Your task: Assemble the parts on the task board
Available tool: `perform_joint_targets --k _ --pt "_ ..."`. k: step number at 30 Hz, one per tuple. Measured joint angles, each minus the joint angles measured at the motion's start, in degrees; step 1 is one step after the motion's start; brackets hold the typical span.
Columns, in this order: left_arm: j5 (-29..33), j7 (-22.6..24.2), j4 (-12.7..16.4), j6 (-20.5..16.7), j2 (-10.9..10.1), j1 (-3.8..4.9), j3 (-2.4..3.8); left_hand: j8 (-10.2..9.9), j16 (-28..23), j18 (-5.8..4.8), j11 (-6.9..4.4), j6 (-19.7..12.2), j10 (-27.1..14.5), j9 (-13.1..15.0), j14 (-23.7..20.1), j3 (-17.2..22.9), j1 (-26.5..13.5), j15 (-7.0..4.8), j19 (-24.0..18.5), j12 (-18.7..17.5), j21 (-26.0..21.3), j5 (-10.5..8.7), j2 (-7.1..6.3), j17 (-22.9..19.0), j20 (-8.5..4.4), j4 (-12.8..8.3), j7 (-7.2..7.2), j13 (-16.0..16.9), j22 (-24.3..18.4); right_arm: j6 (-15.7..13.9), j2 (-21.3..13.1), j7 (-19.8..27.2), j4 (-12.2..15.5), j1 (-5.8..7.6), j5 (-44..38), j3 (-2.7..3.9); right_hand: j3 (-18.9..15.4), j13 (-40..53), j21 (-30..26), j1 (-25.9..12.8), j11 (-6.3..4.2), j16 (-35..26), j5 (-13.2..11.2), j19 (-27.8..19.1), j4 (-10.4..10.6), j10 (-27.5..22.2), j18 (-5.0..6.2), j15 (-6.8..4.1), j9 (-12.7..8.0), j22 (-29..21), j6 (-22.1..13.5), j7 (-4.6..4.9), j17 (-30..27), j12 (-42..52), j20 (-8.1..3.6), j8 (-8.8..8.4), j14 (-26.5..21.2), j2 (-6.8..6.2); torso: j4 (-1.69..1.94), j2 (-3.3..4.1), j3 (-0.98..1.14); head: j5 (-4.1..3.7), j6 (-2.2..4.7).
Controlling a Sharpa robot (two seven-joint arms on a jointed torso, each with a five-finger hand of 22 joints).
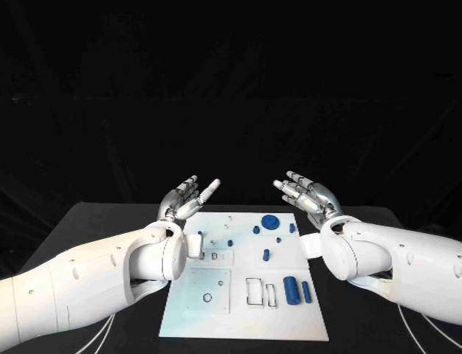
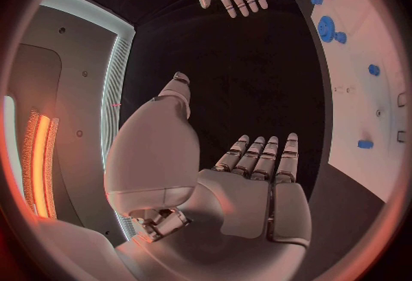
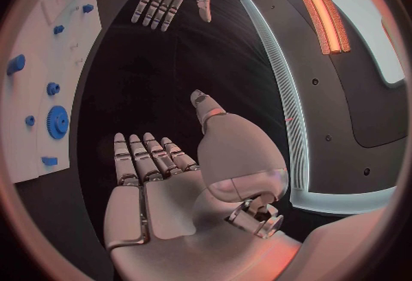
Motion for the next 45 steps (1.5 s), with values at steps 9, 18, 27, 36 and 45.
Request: perform_joint_targets --k 9,18,27,36,45 --pt "-0.08 -0.63 0.46 1.13 -0.6 0.0 -0.02 0.67 0.71 0.0 0.35 2.68 2.89 0.39 2.27 0.22 3.45 0.96 0.29 0.55 0.3 0.39 -0.29 0.37 0.69 0.88 0.02 0.41 0.14 8.7 0.29 -3.36 -1.78 1.65 -4.91 -1.44 0.49 0.82 2.53 6.16 0.44 1.62 -1.07 4.49 -3.62 11.2 0.03 0.21 0.76 1.09 8.09 0.59 0.85 1.47 0.4 1.44 11.12 0.17 -0.02 0.03 0.01 0.0 -0.01" --pt "-0.08 -0.16 2.12 2.45 -4.57 0.28 0.18 3.74 4.43 0.94 2.64 15.32 14.79 2.05 18.05 2.84 6.85 2.51 13.2 3.14 4.27 0.33 1.91 2.2 0.96 0.5 0.84 1.69 2.28 8.86 -0.73 -3.45 -4.61 2.96 -18.8 -1.31 1.01 1.54 6.07 9.72 -0.62 3.27 -2.22 11.46 -6.47 27.36 1.8 -1.11 1.55 2.49 21.09 1.76 1.69 2.83 0.48 2.97 26.71 -0.31 -0.19 0.78 0.07 -0.51 -0.15" --pt "-0.84 0.36 5.61 4.53 -7.99 1.35 0.47 7.93 9.04 6.3 1.41 36.42 39.98 3.67 39.69 8.06 10.35 -1.16 30.22 8.42 11.3 -0.68 8.6 4.14 0.67 0.32 4.22 3.18 4.87 8.22 -0.96 -5.01 -5.1 4.94 -29.76 -1.27 2.21 1.7 12.69 11.5 -2.84 4.95 -3.17 23.91 -9.24 38.26 3.58 -3.62 2.02 5.06 34.82 3.95 2.01 3.19 -0.03 3.86 38.59 -0.98 -0.3 2.59 0.32 -0.69 0.26" --pt "-2.45 0.4 11.56 7.53 -11.95 2.92 0.58 7.93 9.91 7.13 -0.24 40.11 45.07 2.87 47.72 7.85 12.18 -3.27 37.07 7.86 14.95 -0.68 9.64 5.87 -0.81 -0.62 4.71 3.07 5.7 7.87 -1.63 -9.29 -5.83 7.13 -43.68 -0.75 4.62 1.79 20.62 11.91 -5.27 6.15 -3.78 33.66 -12.76 46.68 4.45 -6.92 2.17 8.68 42.73 4.34 2.64 2.59 -3.1 3.86 49.42 -1.42 -0.14 5.48 0.56 -1.2 0.91" --pt "-3.58 0.28 16.91 10.3 -14.48 3.78 0.94 7.54 9.76 7.12 -0.24 40.12 45.07 2.73 47.92 7.73 12.48 -3.3 37.49 7.19 14.94 -0.67 9.79 6.02 -1.23 -0.8 4.72 2.92 5.72 9.53 -0.53 -18.21 -5.23 8.65 -63.48 -0.4 4.85 2.22 36.64 10.42 -8.94 12.21 -2.92 43.59 -14.41 54.45 4.45 -12.6 2.5 17.94 49.04 1.68 8.56 2.3 -8.95 3.86 68.21 -4.3 0.29 8.78 0.83 -1.91 1.4"
